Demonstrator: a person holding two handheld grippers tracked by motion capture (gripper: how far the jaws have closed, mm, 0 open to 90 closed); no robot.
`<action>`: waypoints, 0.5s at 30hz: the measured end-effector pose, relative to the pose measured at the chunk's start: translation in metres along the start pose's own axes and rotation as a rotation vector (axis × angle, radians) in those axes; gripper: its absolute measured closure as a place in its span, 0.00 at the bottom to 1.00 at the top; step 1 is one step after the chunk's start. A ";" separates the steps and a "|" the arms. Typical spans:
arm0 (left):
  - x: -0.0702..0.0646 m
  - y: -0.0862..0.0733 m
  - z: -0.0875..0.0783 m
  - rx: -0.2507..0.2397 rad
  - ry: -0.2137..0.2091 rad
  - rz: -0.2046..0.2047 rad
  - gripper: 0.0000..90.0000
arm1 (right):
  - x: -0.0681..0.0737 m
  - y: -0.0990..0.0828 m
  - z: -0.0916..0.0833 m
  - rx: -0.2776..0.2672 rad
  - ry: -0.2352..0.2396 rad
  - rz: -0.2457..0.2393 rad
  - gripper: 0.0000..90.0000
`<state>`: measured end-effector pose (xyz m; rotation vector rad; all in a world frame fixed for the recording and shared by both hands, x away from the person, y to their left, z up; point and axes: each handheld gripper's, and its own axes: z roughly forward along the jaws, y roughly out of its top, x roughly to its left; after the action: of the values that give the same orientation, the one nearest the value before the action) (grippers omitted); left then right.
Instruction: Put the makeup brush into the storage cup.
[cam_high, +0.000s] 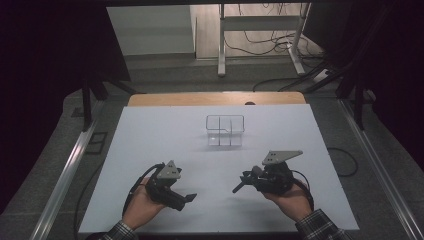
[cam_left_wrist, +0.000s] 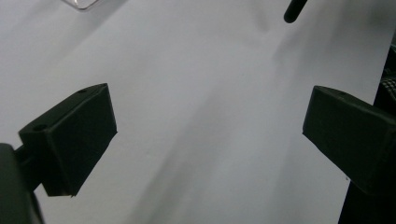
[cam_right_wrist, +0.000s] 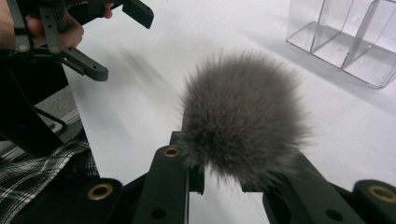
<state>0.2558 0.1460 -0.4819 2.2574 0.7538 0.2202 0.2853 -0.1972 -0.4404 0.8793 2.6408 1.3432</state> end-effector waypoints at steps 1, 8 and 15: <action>0.001 -0.001 -0.001 -0.003 0.004 -0.005 0.03 | 0.000 -0.001 -0.001 -0.001 0.000 0.000 0.84; 0.005 -0.005 -0.009 -0.016 0.017 -0.022 0.03 | -0.001 -0.003 -0.002 0.003 0.000 0.006 0.84; 0.008 -0.010 -0.017 -0.022 0.031 -0.034 0.03 | 0.001 -0.005 -0.002 0.009 0.009 0.004 0.84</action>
<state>0.2519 0.1665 -0.4774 2.2229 0.8018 0.2465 0.2819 -0.1999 -0.4428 0.8814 2.6554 1.3406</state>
